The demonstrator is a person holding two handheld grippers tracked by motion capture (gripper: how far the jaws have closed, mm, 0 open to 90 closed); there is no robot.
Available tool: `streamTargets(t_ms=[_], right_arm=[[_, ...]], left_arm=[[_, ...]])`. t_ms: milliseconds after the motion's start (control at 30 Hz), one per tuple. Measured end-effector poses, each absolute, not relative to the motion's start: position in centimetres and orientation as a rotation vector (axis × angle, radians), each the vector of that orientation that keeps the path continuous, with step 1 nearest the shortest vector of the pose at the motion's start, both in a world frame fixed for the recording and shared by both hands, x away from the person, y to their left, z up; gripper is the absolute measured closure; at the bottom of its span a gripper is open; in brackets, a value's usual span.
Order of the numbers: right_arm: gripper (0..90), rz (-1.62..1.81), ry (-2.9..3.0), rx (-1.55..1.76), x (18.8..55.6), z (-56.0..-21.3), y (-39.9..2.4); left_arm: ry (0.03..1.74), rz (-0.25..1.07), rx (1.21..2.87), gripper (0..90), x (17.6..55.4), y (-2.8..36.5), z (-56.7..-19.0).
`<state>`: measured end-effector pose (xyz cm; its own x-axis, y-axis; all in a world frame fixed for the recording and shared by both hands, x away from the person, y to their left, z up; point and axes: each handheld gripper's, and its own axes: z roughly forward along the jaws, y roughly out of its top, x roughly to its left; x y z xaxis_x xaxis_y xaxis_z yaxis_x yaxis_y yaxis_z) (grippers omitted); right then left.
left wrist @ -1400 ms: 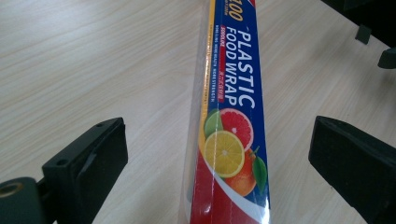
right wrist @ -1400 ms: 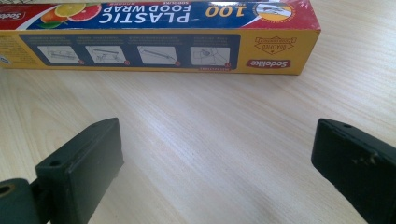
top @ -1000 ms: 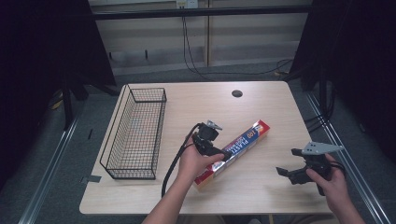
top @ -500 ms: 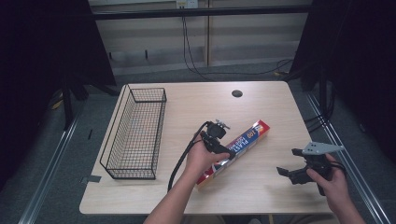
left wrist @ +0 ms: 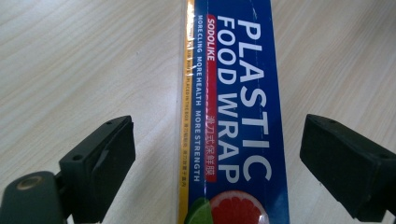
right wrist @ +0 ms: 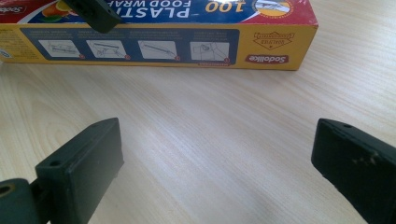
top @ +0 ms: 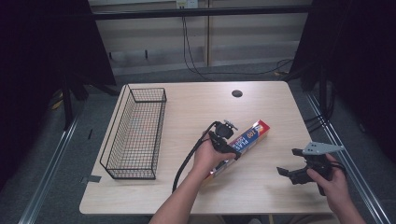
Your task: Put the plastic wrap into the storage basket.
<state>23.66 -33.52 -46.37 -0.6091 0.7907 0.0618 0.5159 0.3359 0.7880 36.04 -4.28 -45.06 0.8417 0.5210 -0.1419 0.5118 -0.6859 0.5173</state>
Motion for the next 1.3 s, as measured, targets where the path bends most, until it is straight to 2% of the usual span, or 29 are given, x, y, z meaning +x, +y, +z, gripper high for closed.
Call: streamTargets(t_ms=[200, 267, 700, 833, 1067, 1300], right_arm=[[1.9, 1.156, 2.275, 1.162, 23.7, -46.4, -33.5], [1.9, 1.157, 2.274, 1.157, 23.7, -46.4, -33.5], [1.9, 1.162, 2.277, 1.152, 23.7, -46.4, -33.5], [1.9, 1.164, 2.279, 1.15, 23.7, -46.3, -33.4], [1.9, 1.161, 2.278, 1.149, 23.7, -46.3, -33.4], [1.9, 1.163, 2.28, 1.152, 23.7, -46.3, -33.4]], left_arm=[[0.75, 0.016, 2.487, 14.5, 36.1, -4.9, -45.4], [0.746, 0.011, 2.498, 18.3, 36.1, -5.1, -45.5], [0.745, 0.008, 2.529, 27.8, 36.5, -5.9, -46.1], [0.748, -0.018, 2.538, 32.9, 36.6, -6.2, -46.3], [0.771, 0.024, 2.58, 41.3, 36.6, -6.7, -45.7], [0.869, -0.034, 2.609, 42.5, 36.9, -6.6, -45.1]])
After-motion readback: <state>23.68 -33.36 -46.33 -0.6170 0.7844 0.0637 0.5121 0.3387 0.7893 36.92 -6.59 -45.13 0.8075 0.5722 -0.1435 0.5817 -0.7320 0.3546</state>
